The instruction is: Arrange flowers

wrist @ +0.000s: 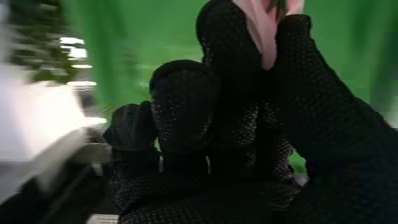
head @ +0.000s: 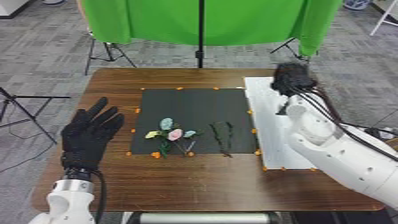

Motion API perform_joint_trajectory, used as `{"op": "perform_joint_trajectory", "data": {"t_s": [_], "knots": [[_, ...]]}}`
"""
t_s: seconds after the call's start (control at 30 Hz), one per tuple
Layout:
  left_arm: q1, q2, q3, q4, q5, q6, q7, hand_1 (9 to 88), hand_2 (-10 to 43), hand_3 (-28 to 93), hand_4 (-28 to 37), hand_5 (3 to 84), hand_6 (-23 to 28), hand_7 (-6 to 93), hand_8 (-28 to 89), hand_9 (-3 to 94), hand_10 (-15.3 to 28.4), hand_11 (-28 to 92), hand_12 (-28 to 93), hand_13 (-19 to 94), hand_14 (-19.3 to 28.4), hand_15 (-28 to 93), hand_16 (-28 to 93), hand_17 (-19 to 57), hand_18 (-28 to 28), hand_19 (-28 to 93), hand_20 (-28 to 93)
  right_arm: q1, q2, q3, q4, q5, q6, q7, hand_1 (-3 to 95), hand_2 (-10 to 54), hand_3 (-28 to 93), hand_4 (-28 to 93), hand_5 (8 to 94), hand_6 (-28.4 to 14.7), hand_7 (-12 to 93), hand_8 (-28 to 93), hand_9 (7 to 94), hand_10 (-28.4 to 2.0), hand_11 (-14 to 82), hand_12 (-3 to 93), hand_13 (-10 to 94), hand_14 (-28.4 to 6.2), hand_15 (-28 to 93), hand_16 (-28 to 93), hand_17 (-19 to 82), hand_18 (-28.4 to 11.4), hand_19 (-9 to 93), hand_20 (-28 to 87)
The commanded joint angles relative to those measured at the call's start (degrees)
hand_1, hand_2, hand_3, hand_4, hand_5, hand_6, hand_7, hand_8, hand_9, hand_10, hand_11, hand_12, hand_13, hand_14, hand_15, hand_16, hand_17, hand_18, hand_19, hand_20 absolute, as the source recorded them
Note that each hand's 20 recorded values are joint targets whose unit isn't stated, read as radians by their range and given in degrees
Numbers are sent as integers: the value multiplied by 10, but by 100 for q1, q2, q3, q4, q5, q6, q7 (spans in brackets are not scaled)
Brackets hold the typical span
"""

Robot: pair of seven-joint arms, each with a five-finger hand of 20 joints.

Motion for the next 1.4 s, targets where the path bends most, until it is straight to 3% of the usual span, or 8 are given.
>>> {"op": "perform_joint_trajectory", "data": {"t_s": [0.03,0.13,0.47,0.6,0.77,0.97,1.17,1.4], "knots": [[35,-105,-46,1,57,-52,-143,207,102,767,-283,396,107,128,-92,362,212,259,116,261,284,544,-85,-83,284,594,91,-400,-900,23,-516,-383,-702,-765,526,-95,702,-283,899,36,147,21,931,-63,221,327,706,-73,760,183,278,-205,932,565],[13,-129,-43,10,73,-89,-208,207,102,767,-283,396,107,128,-92,362,212,260,115,261,284,545,-85,-83,284,594,91,-646,-1061,54,-565,-429,-1050,-1038,516,-95,713,-283,893,38,149,21,919,-63,246,323,693,-76,770,181,266,-203,932,558],[-5,-172,-84,7,91,-61,-354,208,102,768,-283,397,108,128,-92,362,212,261,115,261,283,545,-86,-83,284,595,90,-766,-1144,-254,-447,-659,-1014,-920,507,-95,714,-283,883,42,155,13,894,-63,287,316,680,-81,777,174,250,-205,928,540],[-34,-182,-72,29,99,-112,-385,208,103,768,-283,398,109,128,-92,363,213,261,114,261,283,546,-86,-83,284,595,90,-730,-1134,-291,-403,-720,-991,-913,506,-95,713,-283,877,45,156,12,890,-62,293,314,678,-82,777,172,248,-206,928,538],[8,-101,-43,6,54,-66,-300,208,102,768,-283,399,109,127,-92,363,213,260,115,261,283,546,-86,-83,284,596,90,-806,-1079,-262,-447,-777,-1128,-929,498,-95,717,-283,861,51,152,2,882,-62,304,312,674,-84,780,172,246,-208,929,538],[2,-117,-44,15,61,-81,-322,209,102,769,-283,399,109,127,-92,364,213,260,115,263,283,546,-86,-83,284,596,89,-938,-1099,-48,-475,-853,-1411,-981,470,-95,722,-283,833,54,144,-12,866,-67,331,294,668,-89,786,174,239,-210,928,545],[33,-76,-12,20,10,-79,-162,211,101,769,-283,398,108,128,-91,364,213,262,115,263,284,547,-87,-83,284,596,89,-856,-971,-81,-567,-860,-1499,-925,422,-95,752,-283,783,46,144,-23,829,-77,378,265,644,-98,799,175,224,-212,921,559],[59,-113,-13,18,18,-57,-191,209,101,767,-283,398,108,128,-92,364,212,261,115,263,284,546,-87,-84,284,594,88,-841,-754,112,-778,-683,-1741,-819,354,-95,805,-283,719,42,155,-129,780,-99,444,194,625,-108,809,168,209,-215,910,580]]}}
